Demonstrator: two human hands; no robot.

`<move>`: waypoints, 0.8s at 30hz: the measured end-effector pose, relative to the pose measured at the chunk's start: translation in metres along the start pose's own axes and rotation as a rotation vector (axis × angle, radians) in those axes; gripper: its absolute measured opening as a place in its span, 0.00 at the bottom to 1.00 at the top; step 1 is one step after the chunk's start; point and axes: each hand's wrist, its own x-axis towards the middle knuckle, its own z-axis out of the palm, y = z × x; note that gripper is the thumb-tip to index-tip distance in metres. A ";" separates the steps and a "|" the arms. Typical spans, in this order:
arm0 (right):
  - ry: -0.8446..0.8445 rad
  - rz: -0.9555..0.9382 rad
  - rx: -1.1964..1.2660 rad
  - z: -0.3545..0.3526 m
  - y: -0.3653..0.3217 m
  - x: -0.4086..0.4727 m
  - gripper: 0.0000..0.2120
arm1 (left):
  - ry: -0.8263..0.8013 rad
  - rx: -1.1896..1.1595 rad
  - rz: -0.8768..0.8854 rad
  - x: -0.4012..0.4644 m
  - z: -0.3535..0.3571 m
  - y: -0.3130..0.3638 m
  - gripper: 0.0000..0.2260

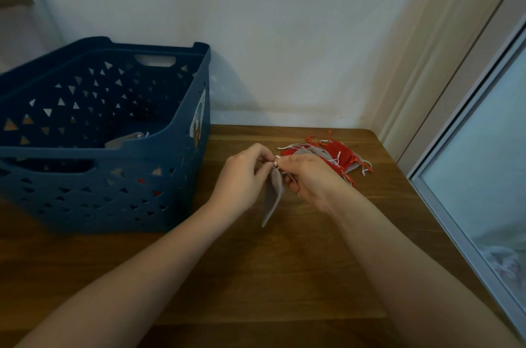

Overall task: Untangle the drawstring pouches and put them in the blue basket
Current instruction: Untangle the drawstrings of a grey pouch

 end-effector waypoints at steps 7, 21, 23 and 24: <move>0.054 -0.076 0.052 -0.004 0.003 0.006 0.06 | 0.024 0.079 0.023 0.004 0.004 -0.002 0.07; 0.213 -0.256 -0.126 -0.011 -0.002 0.007 0.12 | 0.057 0.203 0.076 0.007 -0.005 -0.019 0.08; 0.248 -0.308 -0.198 -0.006 0.000 0.010 0.13 | 0.007 0.140 0.032 0.009 -0.004 -0.013 0.08; 0.250 -0.335 -0.247 -0.002 0.001 0.010 0.13 | -0.032 0.097 0.009 0.010 -0.004 -0.010 0.08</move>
